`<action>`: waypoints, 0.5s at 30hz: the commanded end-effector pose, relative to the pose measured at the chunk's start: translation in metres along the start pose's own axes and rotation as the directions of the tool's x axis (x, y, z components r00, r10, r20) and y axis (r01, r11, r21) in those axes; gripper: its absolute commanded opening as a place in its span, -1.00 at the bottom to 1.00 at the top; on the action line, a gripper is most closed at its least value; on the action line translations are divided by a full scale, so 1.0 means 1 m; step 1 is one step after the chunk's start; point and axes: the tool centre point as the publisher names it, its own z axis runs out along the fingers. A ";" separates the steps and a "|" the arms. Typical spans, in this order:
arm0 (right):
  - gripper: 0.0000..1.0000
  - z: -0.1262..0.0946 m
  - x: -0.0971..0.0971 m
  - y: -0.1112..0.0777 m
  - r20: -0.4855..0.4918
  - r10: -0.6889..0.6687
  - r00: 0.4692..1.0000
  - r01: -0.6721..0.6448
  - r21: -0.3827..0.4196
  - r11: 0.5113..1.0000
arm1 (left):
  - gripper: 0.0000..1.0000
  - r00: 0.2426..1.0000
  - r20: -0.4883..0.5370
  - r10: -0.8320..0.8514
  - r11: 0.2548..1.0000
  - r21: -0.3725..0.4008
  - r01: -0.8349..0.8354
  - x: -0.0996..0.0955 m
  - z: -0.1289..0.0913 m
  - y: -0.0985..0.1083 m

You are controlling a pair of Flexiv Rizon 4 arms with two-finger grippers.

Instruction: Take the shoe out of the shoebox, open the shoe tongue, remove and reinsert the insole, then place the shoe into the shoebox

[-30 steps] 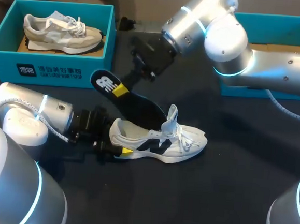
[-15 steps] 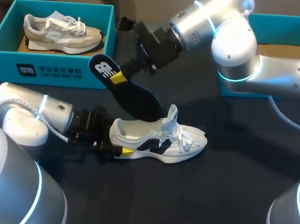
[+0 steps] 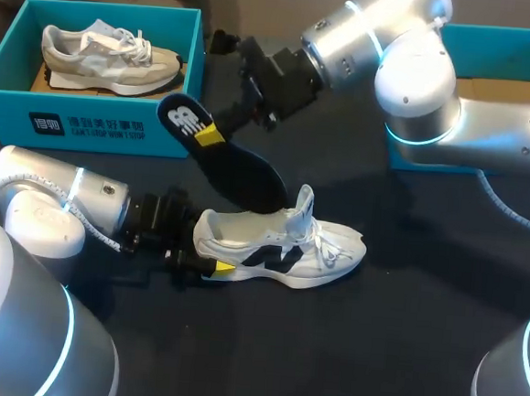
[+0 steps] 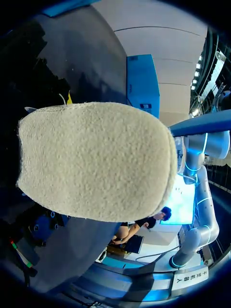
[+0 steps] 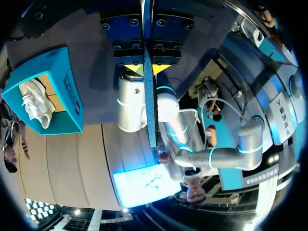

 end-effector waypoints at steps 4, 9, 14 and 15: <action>-1.00 -0.017 0.006 0.037 0.040 0.034 0.999 -0.028 -0.139 0.990 | -1.00 1.000 -0.001 0.000 1.000 -0.002 0.000 -0.002 0.004 0.002; -1.00 -0.029 0.010 0.065 0.032 0.035 0.999 -0.024 -0.278 0.960 | -1.00 1.000 -0.001 0.000 1.000 -0.002 0.000 -0.002 0.004 0.002; -1.00 -0.037 0.011 0.084 -0.024 0.023 0.999 -0.031 -0.393 0.919 | -1.00 1.000 -0.001 0.000 1.000 -0.002 0.000 -0.002 0.004 0.002; -1.00 -0.038 0.011 0.087 -0.043 0.023 0.999 -0.038 -0.409 0.912 | -1.00 1.000 -0.001 0.000 1.000 -0.002 0.000 -0.002 0.004 0.002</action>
